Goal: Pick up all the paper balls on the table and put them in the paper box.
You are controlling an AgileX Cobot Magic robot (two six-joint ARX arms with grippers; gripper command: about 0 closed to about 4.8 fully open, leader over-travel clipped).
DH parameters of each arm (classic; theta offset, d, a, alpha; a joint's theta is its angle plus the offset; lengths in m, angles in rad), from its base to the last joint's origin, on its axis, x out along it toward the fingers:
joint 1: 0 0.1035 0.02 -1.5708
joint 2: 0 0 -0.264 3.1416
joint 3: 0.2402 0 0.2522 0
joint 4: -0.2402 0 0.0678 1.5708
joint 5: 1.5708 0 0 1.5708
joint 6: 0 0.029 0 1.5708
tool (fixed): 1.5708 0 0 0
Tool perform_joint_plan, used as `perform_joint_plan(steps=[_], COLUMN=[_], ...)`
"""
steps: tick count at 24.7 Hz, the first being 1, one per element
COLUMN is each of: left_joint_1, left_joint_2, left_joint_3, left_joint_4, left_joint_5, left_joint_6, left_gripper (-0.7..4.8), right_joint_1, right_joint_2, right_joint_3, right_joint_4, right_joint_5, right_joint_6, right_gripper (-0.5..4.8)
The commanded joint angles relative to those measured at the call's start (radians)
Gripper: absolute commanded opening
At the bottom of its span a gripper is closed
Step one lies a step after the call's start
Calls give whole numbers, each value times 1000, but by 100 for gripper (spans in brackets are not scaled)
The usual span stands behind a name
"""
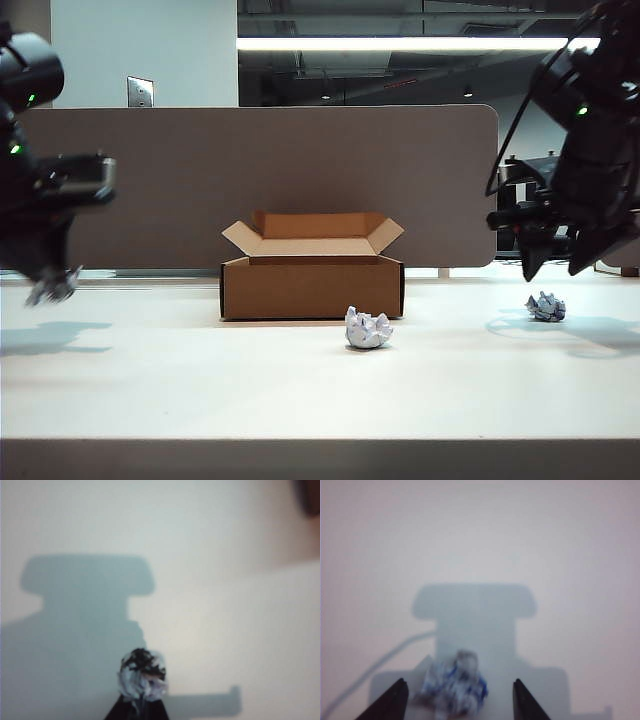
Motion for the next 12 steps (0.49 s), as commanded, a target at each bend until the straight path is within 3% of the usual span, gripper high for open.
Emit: perform_joint_plan(steps=[1, 6, 12], left_joint_1=[-17, -89, -169], left_joint_2=[-3, 21, 188], left_joint_3=[89, 253, 444], left_joint_4=[8, 42, 95], left_joint_5=[13, 63, 127], left_joint_6=[-34, -43, -39], left_gripper=[-6, -6, 4], right_joint_1=[-13, -23, -24], right_joint_2=[47, 101, 108], right_joint_3=[66, 116, 117], right_joint_4=[-33, -90, -108], right_joint_5=[1, -26, -31], right_joint_6=[16, 53, 65], right_gripper=[290, 288, 285])
